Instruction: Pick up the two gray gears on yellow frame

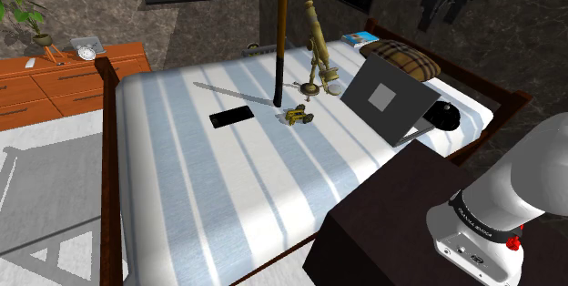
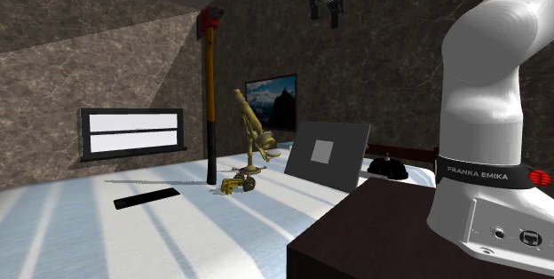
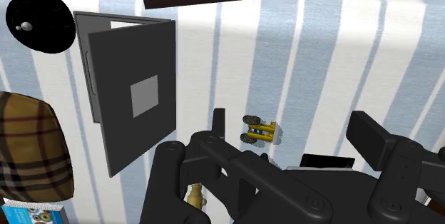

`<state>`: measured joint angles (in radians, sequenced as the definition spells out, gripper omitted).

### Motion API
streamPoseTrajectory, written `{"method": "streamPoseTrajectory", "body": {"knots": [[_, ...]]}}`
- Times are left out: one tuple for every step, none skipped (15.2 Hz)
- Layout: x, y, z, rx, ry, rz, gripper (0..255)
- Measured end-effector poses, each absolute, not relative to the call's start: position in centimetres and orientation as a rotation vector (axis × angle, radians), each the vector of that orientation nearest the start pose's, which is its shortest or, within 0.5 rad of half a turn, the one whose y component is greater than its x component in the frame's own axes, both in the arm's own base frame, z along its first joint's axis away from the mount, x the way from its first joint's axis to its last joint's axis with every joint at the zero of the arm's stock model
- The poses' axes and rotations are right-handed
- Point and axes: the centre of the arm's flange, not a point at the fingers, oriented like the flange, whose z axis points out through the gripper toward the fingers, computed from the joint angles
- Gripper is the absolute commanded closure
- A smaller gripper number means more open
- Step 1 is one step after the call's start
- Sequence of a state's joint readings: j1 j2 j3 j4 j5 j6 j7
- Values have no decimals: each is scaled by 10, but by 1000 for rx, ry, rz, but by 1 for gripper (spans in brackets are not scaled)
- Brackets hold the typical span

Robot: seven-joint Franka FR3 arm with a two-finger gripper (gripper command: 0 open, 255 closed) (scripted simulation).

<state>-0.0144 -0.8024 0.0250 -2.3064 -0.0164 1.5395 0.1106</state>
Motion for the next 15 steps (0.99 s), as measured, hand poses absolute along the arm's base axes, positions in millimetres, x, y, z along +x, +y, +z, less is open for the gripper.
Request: {"method": "streamPoseTrajectory", "body": {"knots": [[300,4,616,-3169,172,-59,0],[302,3,611,-3169,168,-59,0],[307,1,604,-3168,162,-60,0],[313,2,591,-3168,155,-60,0],[319,1,582,-3168,147,-63,0],[324,-1,572,-3167,139,-65,0],[333,-1,561,-3167,131,-67,0],[341,-1,547,-3167,123,-68,0],[348,-2,535,-3166,115,-71,0],[354,-3,527,-3166,107,-75,0],[362,-4,515,-3165,99,-76,0],[367,-3,504,-3165,90,-79,0],[373,-5,493,-3164,83,-81,0],[380,-5,482,-3163,75,-84,0],[387,-4,471,-3163,66,-87,0]]}}
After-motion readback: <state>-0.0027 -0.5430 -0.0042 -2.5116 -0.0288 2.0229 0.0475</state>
